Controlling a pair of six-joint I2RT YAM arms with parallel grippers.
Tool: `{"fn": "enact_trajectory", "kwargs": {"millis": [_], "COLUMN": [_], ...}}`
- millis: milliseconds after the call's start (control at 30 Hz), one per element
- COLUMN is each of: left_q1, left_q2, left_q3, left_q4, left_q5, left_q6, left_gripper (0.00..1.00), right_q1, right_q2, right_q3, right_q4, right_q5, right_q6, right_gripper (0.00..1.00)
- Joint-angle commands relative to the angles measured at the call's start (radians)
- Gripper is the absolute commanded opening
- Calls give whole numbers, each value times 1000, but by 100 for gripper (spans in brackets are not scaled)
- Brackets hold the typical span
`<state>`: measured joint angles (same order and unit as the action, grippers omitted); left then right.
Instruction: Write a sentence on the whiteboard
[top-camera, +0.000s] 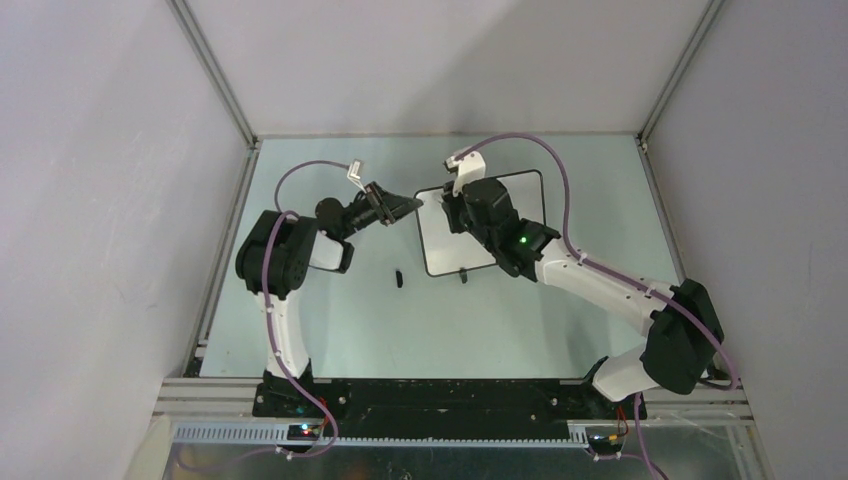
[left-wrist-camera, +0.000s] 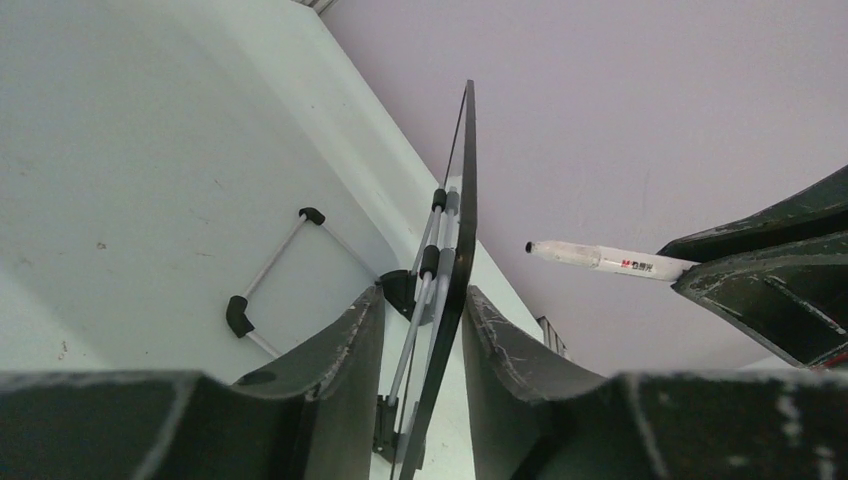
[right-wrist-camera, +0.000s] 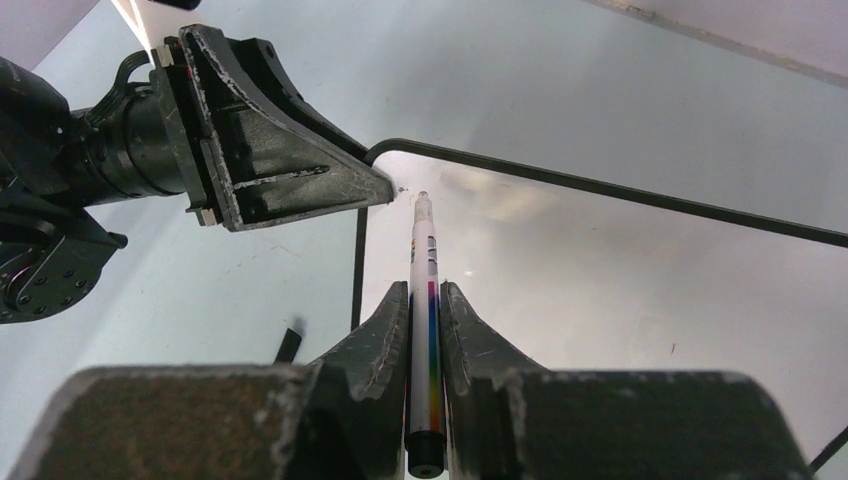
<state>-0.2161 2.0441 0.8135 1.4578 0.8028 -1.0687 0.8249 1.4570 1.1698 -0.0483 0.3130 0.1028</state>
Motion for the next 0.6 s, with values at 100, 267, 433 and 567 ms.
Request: {"fn": "enact_trajectory", "kwargs": {"millis": [100,267,433,567], "left_q1": [5,5,6,3], "left_q2": [4,4,4,4], "left_q3": [25,24,27,29], "left_q4": [72,71,72,72], "left_q5": [2,0,4,8], "left_q6": [-5,-5,-4,-4], "left_gripper": [29,18,2,0], "right_q1": [10,15,18,20], "right_q2": [23,35,47,54], "right_q3": [62,73,85,88], "right_q4": [13,11,3,3], "right_q5": [-10,-10,-7,-5], "right_q6": [-10,-12,-15,-15], "right_gripper": [0,0,0,0]}}
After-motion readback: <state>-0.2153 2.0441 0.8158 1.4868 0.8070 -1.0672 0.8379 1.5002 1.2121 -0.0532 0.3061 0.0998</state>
